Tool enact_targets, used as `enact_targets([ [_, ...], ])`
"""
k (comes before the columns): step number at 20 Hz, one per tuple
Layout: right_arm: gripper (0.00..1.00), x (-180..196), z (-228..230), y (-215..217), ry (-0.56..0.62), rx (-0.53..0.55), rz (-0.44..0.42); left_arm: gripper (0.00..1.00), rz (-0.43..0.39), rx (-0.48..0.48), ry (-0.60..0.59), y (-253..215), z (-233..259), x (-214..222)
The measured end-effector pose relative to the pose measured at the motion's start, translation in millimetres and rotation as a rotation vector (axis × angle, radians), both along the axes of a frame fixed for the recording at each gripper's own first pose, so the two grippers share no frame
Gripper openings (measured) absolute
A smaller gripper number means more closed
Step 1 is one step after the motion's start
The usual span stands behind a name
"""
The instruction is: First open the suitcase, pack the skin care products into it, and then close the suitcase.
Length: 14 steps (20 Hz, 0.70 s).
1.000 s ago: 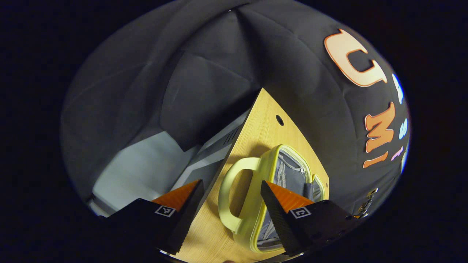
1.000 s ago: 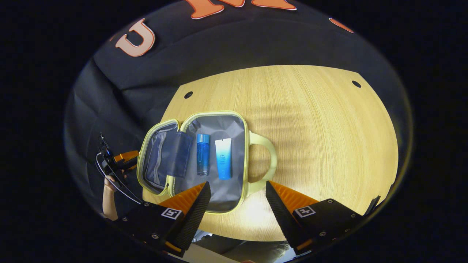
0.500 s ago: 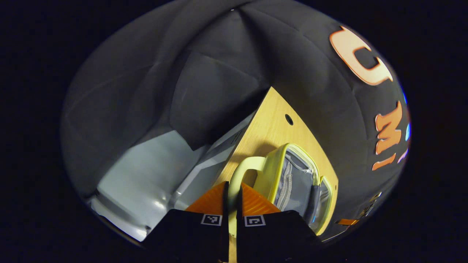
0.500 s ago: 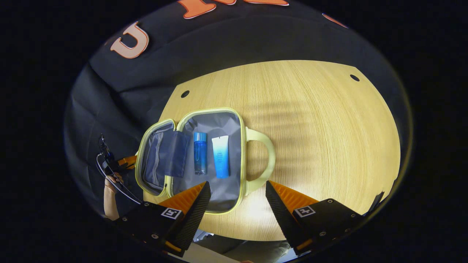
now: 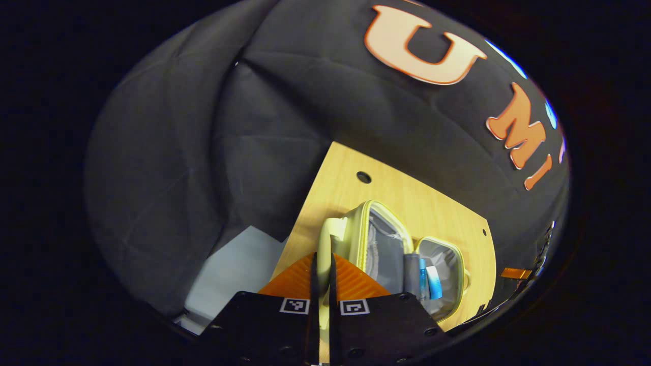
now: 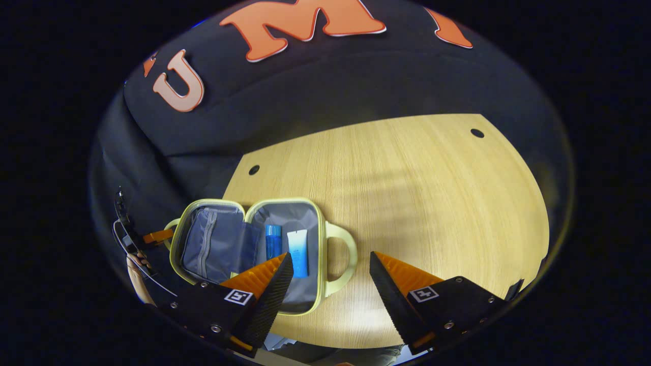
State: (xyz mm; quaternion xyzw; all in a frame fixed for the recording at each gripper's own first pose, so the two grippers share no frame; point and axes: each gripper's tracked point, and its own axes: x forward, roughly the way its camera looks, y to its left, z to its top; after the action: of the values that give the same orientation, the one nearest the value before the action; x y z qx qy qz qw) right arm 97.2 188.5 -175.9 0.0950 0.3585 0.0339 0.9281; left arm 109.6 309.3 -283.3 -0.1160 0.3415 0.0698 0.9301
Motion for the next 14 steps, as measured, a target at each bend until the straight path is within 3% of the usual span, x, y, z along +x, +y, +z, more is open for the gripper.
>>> enact_targets([
  [4,0.96,5,38,-31,-0.114,-0.006,-0.034,0.07,-0.047,0.1,-0.021,-43,37,5],
  [8,0.96,-1,54,-52,-0.158,0.011,0.025,0.07,-0.096,0.277,-0.042,-96,67,10],
  [14,0.96,-8,77,-118,-0.27,-0.18,0.112,0.07,-0.173,0.525,-0.064,-205,100,11],
])
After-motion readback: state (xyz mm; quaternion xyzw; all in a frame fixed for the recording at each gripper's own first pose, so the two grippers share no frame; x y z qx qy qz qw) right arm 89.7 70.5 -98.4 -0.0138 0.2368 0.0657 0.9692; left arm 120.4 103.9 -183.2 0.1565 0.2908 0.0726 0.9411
